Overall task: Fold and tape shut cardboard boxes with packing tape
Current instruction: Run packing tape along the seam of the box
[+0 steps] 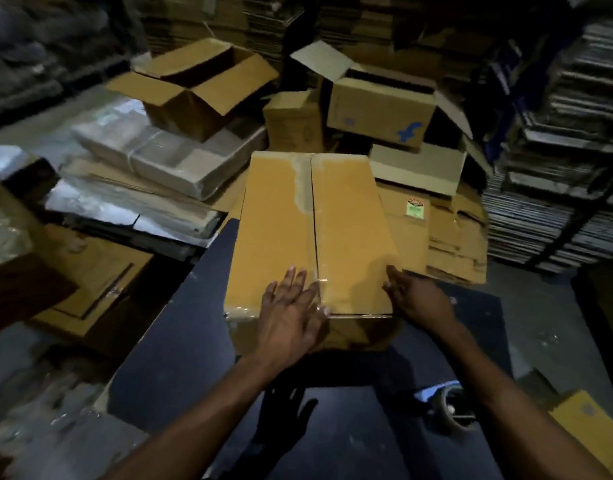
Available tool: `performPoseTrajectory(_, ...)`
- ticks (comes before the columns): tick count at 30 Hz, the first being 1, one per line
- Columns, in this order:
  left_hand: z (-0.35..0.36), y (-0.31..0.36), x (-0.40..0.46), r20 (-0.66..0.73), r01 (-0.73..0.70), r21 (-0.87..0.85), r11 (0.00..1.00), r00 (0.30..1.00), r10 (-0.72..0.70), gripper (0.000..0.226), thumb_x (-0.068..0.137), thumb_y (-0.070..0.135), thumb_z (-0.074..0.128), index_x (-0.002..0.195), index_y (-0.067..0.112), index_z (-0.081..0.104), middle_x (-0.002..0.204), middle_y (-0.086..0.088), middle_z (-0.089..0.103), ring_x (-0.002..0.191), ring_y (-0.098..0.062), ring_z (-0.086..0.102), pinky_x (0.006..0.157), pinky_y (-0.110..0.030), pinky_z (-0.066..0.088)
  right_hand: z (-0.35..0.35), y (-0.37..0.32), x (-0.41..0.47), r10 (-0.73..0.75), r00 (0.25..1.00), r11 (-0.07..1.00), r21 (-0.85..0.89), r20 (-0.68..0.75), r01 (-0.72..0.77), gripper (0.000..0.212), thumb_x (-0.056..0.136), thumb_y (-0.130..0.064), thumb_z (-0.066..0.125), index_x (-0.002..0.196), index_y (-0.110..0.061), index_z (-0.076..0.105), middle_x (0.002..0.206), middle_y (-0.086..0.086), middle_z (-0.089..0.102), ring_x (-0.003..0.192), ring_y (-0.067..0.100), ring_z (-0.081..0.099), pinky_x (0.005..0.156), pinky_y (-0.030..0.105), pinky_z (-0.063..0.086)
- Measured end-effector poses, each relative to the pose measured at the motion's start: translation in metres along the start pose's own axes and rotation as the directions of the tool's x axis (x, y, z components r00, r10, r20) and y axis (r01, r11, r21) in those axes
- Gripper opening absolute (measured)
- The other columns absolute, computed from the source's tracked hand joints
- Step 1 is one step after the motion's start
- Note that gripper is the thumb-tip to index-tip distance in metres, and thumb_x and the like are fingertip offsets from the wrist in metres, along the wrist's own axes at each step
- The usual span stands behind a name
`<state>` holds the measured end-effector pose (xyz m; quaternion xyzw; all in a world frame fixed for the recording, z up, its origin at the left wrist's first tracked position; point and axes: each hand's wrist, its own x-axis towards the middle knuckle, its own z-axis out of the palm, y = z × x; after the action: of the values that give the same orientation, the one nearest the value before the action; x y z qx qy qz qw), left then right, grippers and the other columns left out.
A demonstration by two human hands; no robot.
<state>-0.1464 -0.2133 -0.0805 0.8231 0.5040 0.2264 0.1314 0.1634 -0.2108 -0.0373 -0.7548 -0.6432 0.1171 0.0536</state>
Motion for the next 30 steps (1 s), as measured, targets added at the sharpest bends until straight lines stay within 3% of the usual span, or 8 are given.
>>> performPoseTrajectory(3, 0.010, 0.020, -0.001, 0.007, 0.059, 0.006, 0.998, 0.998, -0.059, 0.078, 0.108, 0.075, 0.026, 0.164, 0.026, 0.049, 0.180, -0.003, 0.027, 0.170, -0.019, 0.002, 0.134, -0.057, 0.012, 0.002, -0.024, -0.014, -0.038, 0.999, 0.994, -0.099, 0.025, 0.040, 0.048, 0.110, -0.051, 0.037, 0.155, -0.035, 0.039, 0.108, 0.015, 0.071, 0.092, 0.038, 0.069, 0.073, 0.044, 0.058)
performPoseTrajectory(6, 0.000, 0.024, 0.004, 0.007, 0.095, -0.004, 0.995, 0.995, -0.095, 0.076, 0.108, 0.073, 0.030, 0.163, 0.025, 0.051, 0.179, -0.004, 0.028, 0.170, -0.020, 0.004, 0.134, -0.058, 0.013, 0.012, -0.072, -0.047, -0.086, 0.994, 0.982, -0.161, 0.067, 0.096, 0.047, 0.105, -0.039, 0.045, 0.151, -0.026, 0.047, 0.112, 0.011, 0.073, 0.096, 0.038, 0.071, 0.066, 0.038, 0.049)
performPoseTrajectory(12, -0.029, -0.007, 0.018, 0.075, 0.188, -0.005, 0.982, 0.979, -0.188, 0.063, 0.109, 0.056, 0.046, 0.163, 0.023, 0.052, 0.174, -0.008, 0.040, 0.166, -0.027, 0.023, 0.129, -0.056, 0.030, 0.030, -0.152, -0.069, -0.188, 0.916, 0.930, 0.364, 0.355, 0.050, 0.033, 0.095, -0.030, 0.050, 0.078, -0.022, 0.076, 0.074, -0.004, 0.077, 0.067, 0.018, 0.074, 0.074, 0.038, 0.065)
performPoseTrajectory(14, -0.032, -0.018, 0.013, 0.118, 0.203, 0.047, 0.978, 0.971, -0.207, 0.070, 0.105, 0.062, 0.039, 0.161, 0.021, 0.052, 0.172, -0.010, 0.042, 0.164, -0.030, 0.029, 0.126, -0.058, 0.037, 0.027, -0.141, -0.043, -0.135, 0.982, 0.929, 0.361, 0.134, 0.079, 0.030, 0.098, -0.037, 0.051, 0.084, -0.031, 0.076, 0.079, -0.008, 0.075, 0.072, 0.012, 0.070, 0.071, 0.032, 0.059)
performPoseTrajectory(16, -0.026, -0.019, 0.004, 0.168, 0.180, 0.151, 0.972, 0.964, -0.204, 0.078, 0.104, 0.072, 0.031, 0.161, 0.021, 0.049, 0.171, -0.014, 0.043, 0.162, -0.033, 0.032, 0.122, -0.058, 0.041, 0.018, -0.119, -0.011, -0.103, 0.995, 0.952, 0.288, -0.010, 0.101, 0.027, 0.103, -0.041, 0.052, 0.114, -0.035, 0.076, 0.111, -0.006, 0.076, 0.096, 0.017, 0.072, 0.077, 0.032, 0.055)
performPoseTrajectory(20, -0.004, -0.006, -0.020, 0.256, 0.133, 0.292, 0.947, 0.943, -0.211, 0.096, 0.100, 0.087, 0.019, 0.173, 0.025, 0.021, 0.182, -0.015, 0.012, 0.169, -0.033, 0.011, 0.132, -0.065, 0.014, 0.005, -0.078, 0.044, -0.127, 0.989, 0.978, -0.155, 0.075, 0.137, 0.072, 0.097, -0.040, 0.060, 0.164, -0.038, 0.032, 0.173, 0.004, 0.027, 0.156, 0.037, 0.029, 0.114, 0.064, 0.040)
performPoseTrajectory(23, -0.007, -0.010, -0.024, 0.287, 0.078, 0.323, 0.943, 0.942, -0.176, 0.089, 0.105, 0.080, 0.025, 0.175, 0.026, 0.012, 0.183, -0.014, 0.004, 0.170, -0.032, 0.005, 0.133, -0.064, 0.008, 0.014, -0.068, 0.037, -0.159, 0.984, 0.935, -0.306, 0.084, 0.177, 0.087, 0.094, -0.042, 0.070, 0.167, -0.040, 0.022, 0.176, 0.001, 0.020, 0.160, 0.036, 0.017, 0.120, 0.066, 0.027)
performPoseTrajectory(30, -0.069, -0.081, -0.037, 0.351, -0.006, 0.425, 0.905, 0.923, -0.159, 0.079, 0.106, 0.054, 0.057, 0.173, 0.038, 0.019, 0.184, -0.003, 0.009, 0.170, -0.034, 0.002, 0.132, -0.066, 0.010, 0.032, -0.105, -0.024, -0.269, 0.963, 0.885, -0.385, 0.036, 0.261, 0.073, 0.091, -0.034, 0.072, 0.159, -0.033, 0.043, 0.160, 0.004, 0.049, 0.149, 0.039, 0.036, 0.116, 0.065, 0.033)
